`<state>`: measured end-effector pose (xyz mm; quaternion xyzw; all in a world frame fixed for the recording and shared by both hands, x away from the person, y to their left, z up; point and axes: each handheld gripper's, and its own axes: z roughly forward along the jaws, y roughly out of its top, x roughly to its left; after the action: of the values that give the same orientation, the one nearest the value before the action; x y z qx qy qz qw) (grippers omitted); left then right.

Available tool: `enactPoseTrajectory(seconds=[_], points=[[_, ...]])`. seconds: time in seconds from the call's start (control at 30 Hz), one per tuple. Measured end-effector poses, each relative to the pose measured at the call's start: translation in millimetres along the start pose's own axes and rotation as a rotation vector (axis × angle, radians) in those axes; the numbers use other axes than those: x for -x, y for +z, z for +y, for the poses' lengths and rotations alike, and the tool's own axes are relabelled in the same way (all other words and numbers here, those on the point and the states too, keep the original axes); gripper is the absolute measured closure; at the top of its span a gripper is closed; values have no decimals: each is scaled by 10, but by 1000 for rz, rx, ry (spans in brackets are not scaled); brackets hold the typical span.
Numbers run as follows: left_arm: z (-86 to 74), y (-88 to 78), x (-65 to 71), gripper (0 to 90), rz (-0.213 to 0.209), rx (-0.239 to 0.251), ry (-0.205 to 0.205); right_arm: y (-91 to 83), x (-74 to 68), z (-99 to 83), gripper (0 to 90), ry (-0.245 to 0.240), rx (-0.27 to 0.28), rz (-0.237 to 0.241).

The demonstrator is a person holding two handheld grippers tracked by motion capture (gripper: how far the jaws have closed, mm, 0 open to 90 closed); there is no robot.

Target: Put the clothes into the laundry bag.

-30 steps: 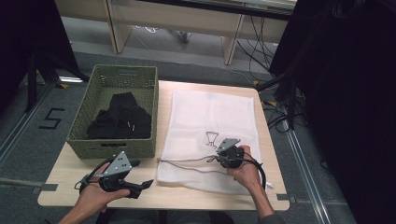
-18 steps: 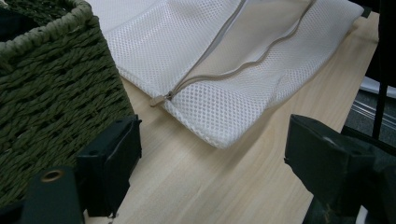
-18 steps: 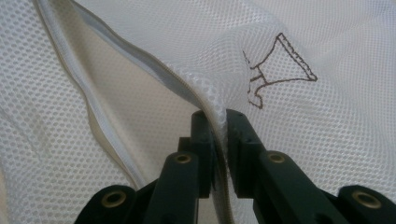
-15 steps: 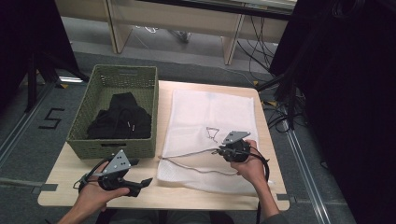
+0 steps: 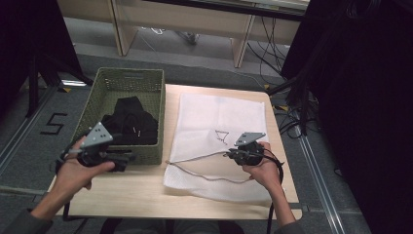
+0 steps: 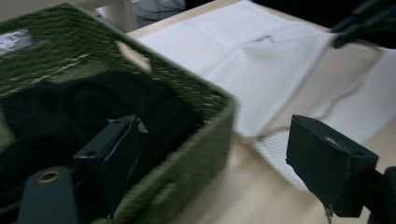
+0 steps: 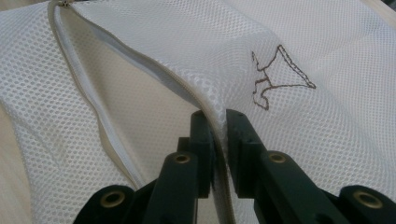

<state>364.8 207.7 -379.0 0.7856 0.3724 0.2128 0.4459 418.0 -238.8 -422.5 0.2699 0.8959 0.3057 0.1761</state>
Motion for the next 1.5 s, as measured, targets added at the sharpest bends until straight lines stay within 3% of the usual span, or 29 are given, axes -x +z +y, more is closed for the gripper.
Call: enactPoseTrajectory(seconds=[0.03, 0.07, 0.17, 0.2, 0.23, 0.27, 0.3, 0.4, 0.47, 0.5, 0.53, 0.6, 0.7, 0.77, 0.83, 0.97, 1.13, 1.23, 1.27, 1.3, 1.37, 1.43, 1.5], points=[[0, 0, 0, 161, 0, 0, 0, 0, 0, 0, 821, 0, 0, 0], [69, 33, -178, 155, 27, -26, -19, 11, 4, 1, 821, 0, 1, 10], [149, 109, -458, 158, 106, -50, -53, 25, -10, -3, 819, -5, -8, 15], [149, 109, -458, 158, 106, -50, -53, 30, -19, -5, 819, -1, -13, 13], [177, 143, -543, 158, 115, -65, -61, 30, -19, -5, 819, -1, -13, 13], [221, 230, -685, 158, 107, -88, -104, 49, -14, -2, 818, -11, -10, 18], [243, 281, -743, 156, 88, -101, -133, 52, -29, -2, 817, -1, -15, 19], [280, 413, -820, 158, 80, -143, -120, 70, -26, -3, 819, -26, -21, 22], [289, 628, -908, 162, 74, -204, -78, 64, -43, -7, 819, 1, -28, 22], [289, 628, -908, 163, 74, -204, -78, 64, -43, -7, 819, 1, -28, 22], [275, 757, -949, 166, 69, -220, -98, 68, -36, -14, 819, -14, -28, 23], [257, 876, -972, 167, 61, -251, -82, 69, -32, -15, 819, -17, -28, 23], [220, 1041, -978, 167, 5, -306, -85, 73, -38, -22, 819, -16, -38, 22], [208, 1128, -990, 167, 6, -347, -66, 74, -37, -25, 819, -18, -39, 23], [183, 1207, -1004, 165, -5, -373, -77, 73, -34, -26, 819, -23, -36, 25], [124, 1310, -1008, 150, -41, -412, -65, 73, -34, -31, 819, -23, -40, 25], [89, 1348, -986, 146, -45, -426, -48, 86, -45, -38, 818, -15, -46, 29], [32, 1407, -991, 135, -96, -460, -33, 91, -45, -37, 819, -21, -50, 24], [32, 1407, -991, 149, -96, -460, -33, 89, -47, -39, 819, -16, -51, 26], [-14, 1449, -1003, 192, -129, -489, -35, 87, -45, -39, 819, -16, -48, 28], [-53, 1499, -1003, 347, -150, -520, -36, 79, -39, -35, 819, -19, -40, 21], [-48, 1536, -989, 531, -147, -525, -25, 76, -36, -40, 819, -21, -40, 21], [-29, 1545, -995, 566, -130, -520, -21, 75, -36, -43, 819, -22, -41, 21]])
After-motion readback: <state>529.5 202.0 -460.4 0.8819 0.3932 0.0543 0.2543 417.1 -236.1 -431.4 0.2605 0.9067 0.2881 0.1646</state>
